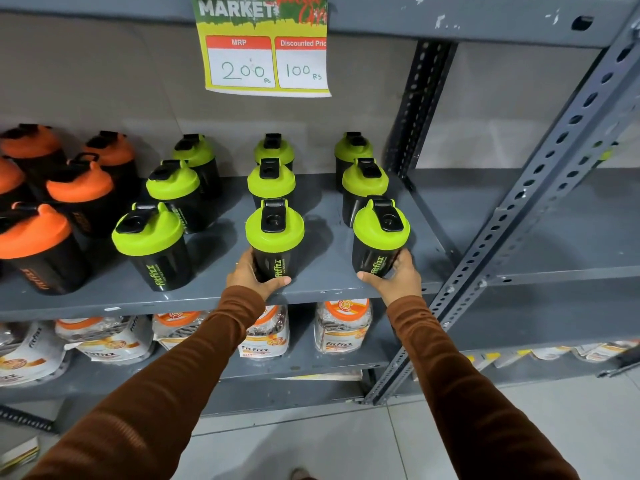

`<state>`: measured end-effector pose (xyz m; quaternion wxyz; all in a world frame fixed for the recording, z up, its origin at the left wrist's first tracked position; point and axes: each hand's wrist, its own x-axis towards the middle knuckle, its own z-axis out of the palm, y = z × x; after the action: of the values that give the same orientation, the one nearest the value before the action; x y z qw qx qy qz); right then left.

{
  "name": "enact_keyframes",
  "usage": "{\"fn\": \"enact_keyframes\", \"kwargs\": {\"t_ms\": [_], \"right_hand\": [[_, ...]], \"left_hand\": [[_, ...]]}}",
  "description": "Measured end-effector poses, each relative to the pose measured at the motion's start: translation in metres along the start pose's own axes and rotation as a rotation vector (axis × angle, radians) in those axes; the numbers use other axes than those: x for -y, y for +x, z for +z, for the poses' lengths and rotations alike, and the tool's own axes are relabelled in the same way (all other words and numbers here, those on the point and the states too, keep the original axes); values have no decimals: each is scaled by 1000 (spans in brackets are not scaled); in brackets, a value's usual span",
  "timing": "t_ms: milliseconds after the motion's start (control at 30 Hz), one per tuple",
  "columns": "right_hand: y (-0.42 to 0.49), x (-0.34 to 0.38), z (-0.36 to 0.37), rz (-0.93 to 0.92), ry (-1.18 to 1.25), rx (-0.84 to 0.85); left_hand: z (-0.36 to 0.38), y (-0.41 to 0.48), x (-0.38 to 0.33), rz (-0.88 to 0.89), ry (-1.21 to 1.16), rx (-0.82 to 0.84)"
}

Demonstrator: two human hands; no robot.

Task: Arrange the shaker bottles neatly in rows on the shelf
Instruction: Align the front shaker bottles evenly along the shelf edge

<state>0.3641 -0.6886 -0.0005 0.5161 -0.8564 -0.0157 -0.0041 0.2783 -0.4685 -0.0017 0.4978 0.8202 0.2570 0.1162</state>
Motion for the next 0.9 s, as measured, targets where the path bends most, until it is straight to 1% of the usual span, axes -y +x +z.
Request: {"fn": "enact_keyframes", "kwargs": {"t_ms": [233, 633, 900], "right_hand": [[2, -1, -3, 0, -35, 17], [7, -6, -2, 46, -12, 2], [8, -9, -2, 41, 15, 9]], "left_hand": [[-3, -2, -2, -6, 39, 5], [-5, -5, -7, -19, 50, 8], [-3, -3, -5, -23, 35, 1]]}}
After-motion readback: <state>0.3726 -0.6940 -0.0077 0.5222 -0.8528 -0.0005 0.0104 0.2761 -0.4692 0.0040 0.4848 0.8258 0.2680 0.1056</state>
